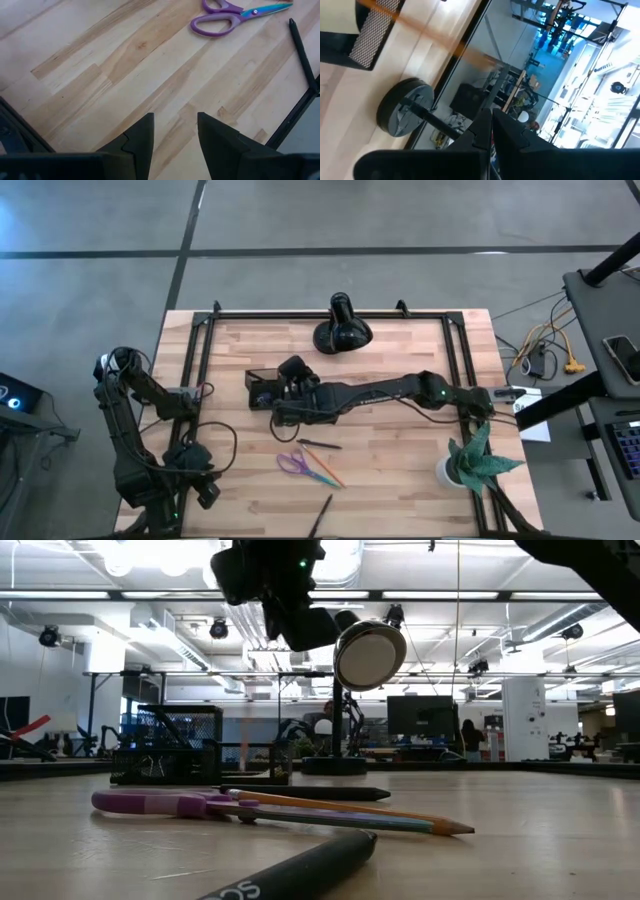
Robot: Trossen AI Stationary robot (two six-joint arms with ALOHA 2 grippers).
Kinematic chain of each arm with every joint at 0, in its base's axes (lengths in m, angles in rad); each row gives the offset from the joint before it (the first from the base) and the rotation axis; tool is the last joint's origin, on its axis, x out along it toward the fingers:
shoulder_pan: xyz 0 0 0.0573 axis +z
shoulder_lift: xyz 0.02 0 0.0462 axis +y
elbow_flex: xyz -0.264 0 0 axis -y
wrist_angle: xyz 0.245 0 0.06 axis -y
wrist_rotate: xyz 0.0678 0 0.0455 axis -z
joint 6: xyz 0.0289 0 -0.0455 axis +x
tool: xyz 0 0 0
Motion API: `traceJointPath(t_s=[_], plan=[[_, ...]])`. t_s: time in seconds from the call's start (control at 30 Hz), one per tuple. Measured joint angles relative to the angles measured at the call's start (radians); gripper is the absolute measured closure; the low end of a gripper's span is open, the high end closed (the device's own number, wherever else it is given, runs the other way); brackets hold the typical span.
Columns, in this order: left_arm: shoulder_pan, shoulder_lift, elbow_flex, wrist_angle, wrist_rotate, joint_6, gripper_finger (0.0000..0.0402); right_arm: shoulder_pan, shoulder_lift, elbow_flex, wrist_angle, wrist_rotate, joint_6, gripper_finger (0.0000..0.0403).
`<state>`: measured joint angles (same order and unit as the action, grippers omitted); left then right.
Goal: Pick and place office supplies into organizer
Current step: Put the top yellow pencil into the black desk organizer
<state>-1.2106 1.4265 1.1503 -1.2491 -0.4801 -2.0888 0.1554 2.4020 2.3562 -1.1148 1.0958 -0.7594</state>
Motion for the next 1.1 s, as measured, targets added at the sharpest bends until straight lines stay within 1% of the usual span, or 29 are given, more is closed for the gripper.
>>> traceJointPath(t_s=[0.13,0.3,0.4,0.47,0.5,0.53,0.57,0.6,0.63,0.7,0.77,0.8,0.9,0.93,1.03,1.1], plan=[[0.000,0.000,0.000,-0.012,0.000,0.000,0.0269,0.013,-0.003,0.000,-0.063,0.000,0.079,0.0395],[0.000,0.000,-0.004,-0.028,0.000,0.000,0.0269,0.029,-0.008,0.000,-0.174,0.000,0.254,0.0395],[0.000,0.000,-0.016,-0.027,0.000,-0.001,0.0269,0.033,-0.009,0.000,-0.267,-0.004,0.401,0.0395],[0.000,0.000,-0.026,-0.022,0.000,-0.009,0.0269,0.033,-0.016,0.000,-0.370,-0.013,0.560,0.0395],[0.000,0.000,-0.030,-0.022,0.000,-0.023,0.0269,0.031,-0.023,0.000,-0.430,-0.042,0.657,0.0395],[0.000,0.000,-0.036,-0.019,0.000,-0.038,0.0269,0.025,-0.031,-0.001,-0.466,-0.096,0.748,0.0395],[0.000,0.000,-0.040,-0.016,0.000,-0.052,0.0269,0.014,-0.045,-0.006,-0.456,-0.178,0.823,0.0394],[0.000,0.000,-0.045,-0.014,0.000,-0.057,0.0269,0.002,-0.066,-0.015,-0.445,-0.283,0.878,0.0394],[0.000,0.000,-0.048,-0.017,0.001,-0.061,0.0269,-0.015,-0.084,-0.022,-0.424,-0.383,0.916,0.0394],[0.000,-0.001,-0.057,-0.015,0.000,-0.066,0.0269,-0.053,-0.115,-0.020,-0.343,-0.551,0.968,0.0394],[0.000,-0.001,-0.066,-0.017,0.000,-0.078,0.0269,-0.105,-0.139,-0.020,-0.338,-0.688,1.031,0.0390],[0.000,-0.001,-0.069,-0.016,0.001,-0.082,0.0269,-0.133,-0.144,-0.020,-0.342,-0.726,1.067,0.0386],[0.000,0.000,-0.076,-0.016,0.000,-0.105,0.0269,-0.217,-0.155,-0.028,-0.396,-0.741,1.187,0.0362],[0.000,0.000,-0.078,-0.016,-0.001,-0.106,0.0269,-0.244,-0.157,-0.031,-0.398,-0.764,1.230,0.0352],[0.000,0.000,-0.084,-0.015,-0.028,-0.106,0.0269,-0.307,-0.163,-0.057,-0.450,-0.880,1.324,0.0315],[0.000,0.000,-0.095,-0.015,-0.043,-0.107,0.0269,-0.335,-0.164,-0.110,-0.460,-0.914,1.372,0.0290]])
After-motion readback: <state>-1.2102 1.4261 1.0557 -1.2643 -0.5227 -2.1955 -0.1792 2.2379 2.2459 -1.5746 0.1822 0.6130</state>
